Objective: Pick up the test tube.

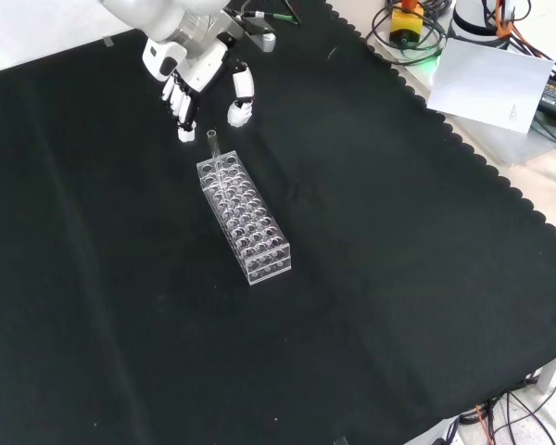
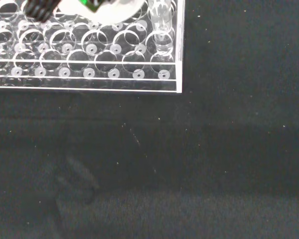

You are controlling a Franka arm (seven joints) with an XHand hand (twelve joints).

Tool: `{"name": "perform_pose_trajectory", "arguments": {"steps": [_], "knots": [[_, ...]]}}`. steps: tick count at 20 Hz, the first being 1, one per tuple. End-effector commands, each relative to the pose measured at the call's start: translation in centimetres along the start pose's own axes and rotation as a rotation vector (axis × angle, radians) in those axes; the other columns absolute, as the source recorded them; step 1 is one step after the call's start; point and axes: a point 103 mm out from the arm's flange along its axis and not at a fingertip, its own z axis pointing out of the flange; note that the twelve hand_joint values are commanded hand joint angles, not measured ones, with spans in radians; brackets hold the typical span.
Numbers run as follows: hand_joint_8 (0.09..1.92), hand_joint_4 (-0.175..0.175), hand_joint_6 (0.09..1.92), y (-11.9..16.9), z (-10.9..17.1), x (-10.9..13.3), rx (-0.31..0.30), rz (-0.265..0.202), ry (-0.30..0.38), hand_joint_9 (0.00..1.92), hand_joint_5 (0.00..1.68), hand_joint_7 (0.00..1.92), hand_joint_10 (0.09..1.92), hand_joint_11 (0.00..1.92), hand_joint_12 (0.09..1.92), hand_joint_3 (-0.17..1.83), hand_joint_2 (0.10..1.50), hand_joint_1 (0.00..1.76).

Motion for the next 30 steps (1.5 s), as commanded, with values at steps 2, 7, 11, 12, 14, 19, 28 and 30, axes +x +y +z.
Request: {"name": "perform_pose_trajectory", "arguments": {"steps": [2,7,11,12,14,19,28,30], "knots": [[0.97,-0.175,0.52,1.6,0.3,0.7,0.007,-0.01,-0.008,0.48,0.36,0.57,0.92,0.22,1.47,0.67,0.69,0.9],[0.97,-0.175,0.69,2.2,0.5,1.3,-0.004,-0.02,-0.018,0.58,0.37,0.7,0.9,0.29,1.45,0.62,0.65,0.93],[0.97,-0.175,0.78,2.6,0.6,1.4,-0.003,-0.019,-0.03,0.63,0.4,0.75,0.88,0.33,1.44,0.61,0.63,0.98],[0.97,-0.175,0.81,2.7,0.7,1.3,-0.003,-0.018,-0.033,0.64,0.41,0.76,0.87,0.34,1.43,0.62,0.62,1.0],[0.97,-0.175,0.85,2.9,0.7,1.3,-0.004,-0.012,-0.043,0.67,0.45,0.79,0.86,0.36,1.43,0.63,0.61,1.03],[0.95,-0.175,0.91,3.1,0.8,1.0,-0.01,-0.006,-0.054,0.73,0.54,0.85,0.84,0.41,1.41,0.66,0.6,1.07],[0.9,-0.175,0.89,3.6,0.9,1.5,-0.046,0.002,-0.033,0.91,0.76,1.08,0.76,0.5,1.37,0.68,0.6,1.1],[0.89,-0.175,0.86,3.7,1.0,1.6,-0.054,0.006,-0.029,0.98,0.84,1.11,0.73,0.54,1.34,0.68,0.59,1.11]]}}
